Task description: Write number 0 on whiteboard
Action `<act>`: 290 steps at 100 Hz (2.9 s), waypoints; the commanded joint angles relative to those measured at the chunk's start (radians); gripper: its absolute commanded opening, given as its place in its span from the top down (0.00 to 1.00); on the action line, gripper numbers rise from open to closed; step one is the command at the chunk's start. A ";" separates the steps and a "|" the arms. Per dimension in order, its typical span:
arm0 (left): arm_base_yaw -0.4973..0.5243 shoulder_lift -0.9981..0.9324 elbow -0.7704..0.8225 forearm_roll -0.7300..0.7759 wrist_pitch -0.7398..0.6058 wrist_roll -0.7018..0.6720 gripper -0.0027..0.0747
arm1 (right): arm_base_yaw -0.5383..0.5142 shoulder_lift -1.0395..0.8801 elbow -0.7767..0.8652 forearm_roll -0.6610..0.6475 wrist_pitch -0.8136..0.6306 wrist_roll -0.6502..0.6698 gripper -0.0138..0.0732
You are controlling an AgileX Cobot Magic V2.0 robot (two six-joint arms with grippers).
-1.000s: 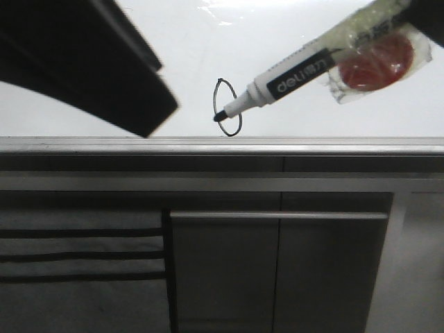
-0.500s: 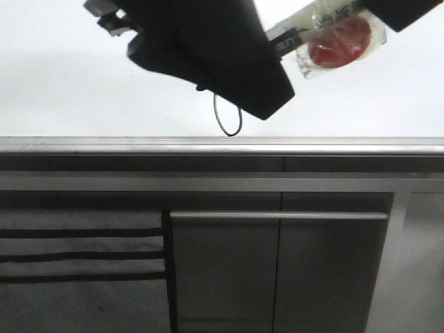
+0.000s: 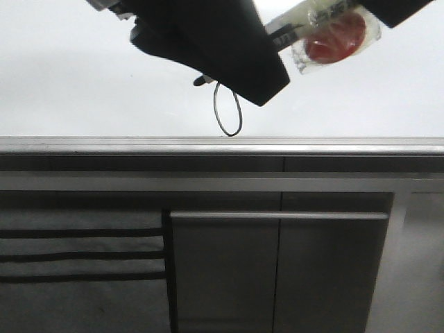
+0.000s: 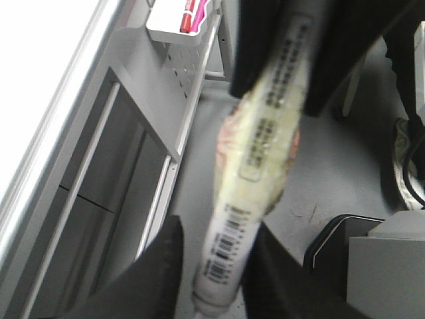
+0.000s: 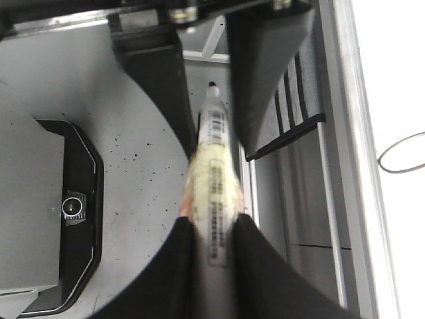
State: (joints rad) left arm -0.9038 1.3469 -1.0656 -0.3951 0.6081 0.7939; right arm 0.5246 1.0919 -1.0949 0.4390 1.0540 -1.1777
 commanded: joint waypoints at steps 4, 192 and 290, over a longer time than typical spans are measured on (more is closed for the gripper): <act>-0.005 -0.028 -0.035 -0.027 -0.055 0.001 0.87 | 0.000 -0.015 -0.024 0.048 -0.027 -0.009 0.83; 0.578 0.172 0.007 -0.139 -0.485 -0.184 0.70 | -0.270 -0.163 0.023 -0.148 -0.035 0.344 0.46; 0.589 -0.429 0.074 0.226 0.090 -0.519 0.57 | -0.568 -0.304 0.185 -0.163 -0.233 0.856 0.46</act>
State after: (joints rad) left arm -0.3158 1.0110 -1.0055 -0.2341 0.7307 0.3769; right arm -0.0312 0.8478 -0.9329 0.2594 0.9441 -0.3549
